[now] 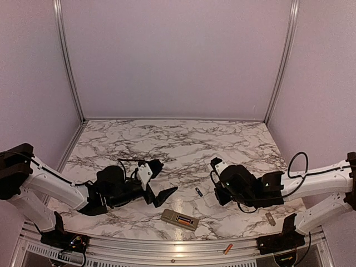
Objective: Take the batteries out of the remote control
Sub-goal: Pick up the screwdriver from the center of the board, then pass from the right arm to the left
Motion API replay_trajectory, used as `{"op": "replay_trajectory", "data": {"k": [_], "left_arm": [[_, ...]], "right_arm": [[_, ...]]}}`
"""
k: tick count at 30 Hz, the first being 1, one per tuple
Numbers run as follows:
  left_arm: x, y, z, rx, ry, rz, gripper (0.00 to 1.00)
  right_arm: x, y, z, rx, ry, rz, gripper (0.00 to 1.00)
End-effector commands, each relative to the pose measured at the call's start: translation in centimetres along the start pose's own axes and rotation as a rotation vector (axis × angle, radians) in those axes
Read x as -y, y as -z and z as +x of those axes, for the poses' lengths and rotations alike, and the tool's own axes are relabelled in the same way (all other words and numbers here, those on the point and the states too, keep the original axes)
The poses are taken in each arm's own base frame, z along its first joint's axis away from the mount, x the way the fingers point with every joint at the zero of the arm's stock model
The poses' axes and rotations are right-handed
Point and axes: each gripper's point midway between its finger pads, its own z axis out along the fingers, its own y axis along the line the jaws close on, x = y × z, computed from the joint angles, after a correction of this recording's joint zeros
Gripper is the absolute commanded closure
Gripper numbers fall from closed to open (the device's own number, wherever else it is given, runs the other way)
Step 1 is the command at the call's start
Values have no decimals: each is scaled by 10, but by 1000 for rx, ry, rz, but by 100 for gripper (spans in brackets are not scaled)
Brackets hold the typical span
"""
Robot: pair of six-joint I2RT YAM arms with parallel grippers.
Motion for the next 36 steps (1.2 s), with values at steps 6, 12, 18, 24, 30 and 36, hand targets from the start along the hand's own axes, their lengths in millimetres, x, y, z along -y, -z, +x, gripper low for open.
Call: {"op": "replay_trajectory", "data": {"k": [6,12,18,24,30,36], "left_arm": [[6,16,-40,78,255,331,11],[3,13,-53,57,424,415,24],[-7,5,-54,8,592,462,35],[-11,-3,-48,-39,654,445,40],[-17,-15,-33,-115,762,422,44],[-31,-22,-21,-130,828,381,47]], "right_arm": [[-30,24,-38,164,181,-18,100],[-45,29,-45,188,276,-10,100],[-72,38,-48,242,404,-52,100],[-85,39,-49,258,491,-24,100],[-88,34,-51,249,520,3,100],[-89,33,-52,249,529,8,100]]}}
